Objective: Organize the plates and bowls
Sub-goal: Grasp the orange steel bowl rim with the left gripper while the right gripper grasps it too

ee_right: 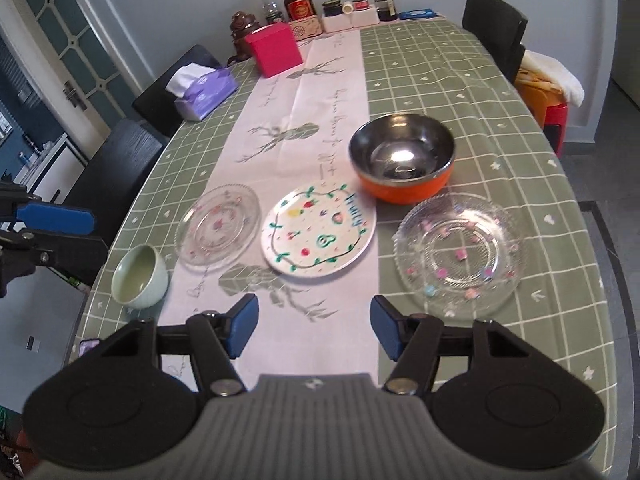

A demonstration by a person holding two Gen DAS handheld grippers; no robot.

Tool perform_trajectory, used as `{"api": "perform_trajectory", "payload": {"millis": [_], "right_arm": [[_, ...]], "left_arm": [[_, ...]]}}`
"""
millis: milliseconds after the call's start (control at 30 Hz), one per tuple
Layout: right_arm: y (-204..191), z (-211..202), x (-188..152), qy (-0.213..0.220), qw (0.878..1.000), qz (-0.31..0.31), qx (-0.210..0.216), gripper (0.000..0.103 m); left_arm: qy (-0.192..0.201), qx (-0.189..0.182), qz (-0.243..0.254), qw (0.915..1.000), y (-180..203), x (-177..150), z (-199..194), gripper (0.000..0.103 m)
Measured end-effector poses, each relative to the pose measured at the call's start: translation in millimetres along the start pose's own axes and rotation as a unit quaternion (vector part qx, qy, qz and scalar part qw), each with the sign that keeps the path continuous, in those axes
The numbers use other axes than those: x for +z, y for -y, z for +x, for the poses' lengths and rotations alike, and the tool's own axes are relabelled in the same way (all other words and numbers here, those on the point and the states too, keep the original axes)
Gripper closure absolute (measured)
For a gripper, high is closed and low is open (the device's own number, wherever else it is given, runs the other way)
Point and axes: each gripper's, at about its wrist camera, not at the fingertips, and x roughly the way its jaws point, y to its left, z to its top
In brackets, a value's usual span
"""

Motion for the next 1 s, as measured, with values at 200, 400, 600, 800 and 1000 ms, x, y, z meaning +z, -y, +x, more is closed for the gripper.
{"api": "perform_trajectory", "payload": {"millis": [200,400,600,800,1000], "right_arm": [[29.0,13.8,29.9,0.002,1.000,0.006,-0.022,0.041],[55.9,45.5,59.1,-0.018,0.999,0.010,-0.048,0.042],[69.6,81.5,82.7,-0.046,0.997,-0.002,-0.065,0.042],[84.6,115.9,103.2,-0.071,0.995,-0.002,-0.074,0.042],[101.1,143.8,120.2,-0.084,0.993,0.029,-0.074,0.042]], "left_arm": [[-0.005,-0.011,-0.005,0.9999,19.1,34.5,47.5,0.045],[-0.033,0.024,0.003,0.9991,12.8,52.8,111.8,0.045],[-0.057,0.026,-0.031,0.9975,-11.2,68.1,159.0,0.045],[-0.059,0.018,-0.049,0.9968,-26.8,83.2,188.7,0.045],[-0.048,-0.001,-0.087,0.9950,-40.0,92.9,218.4,0.045]]}}
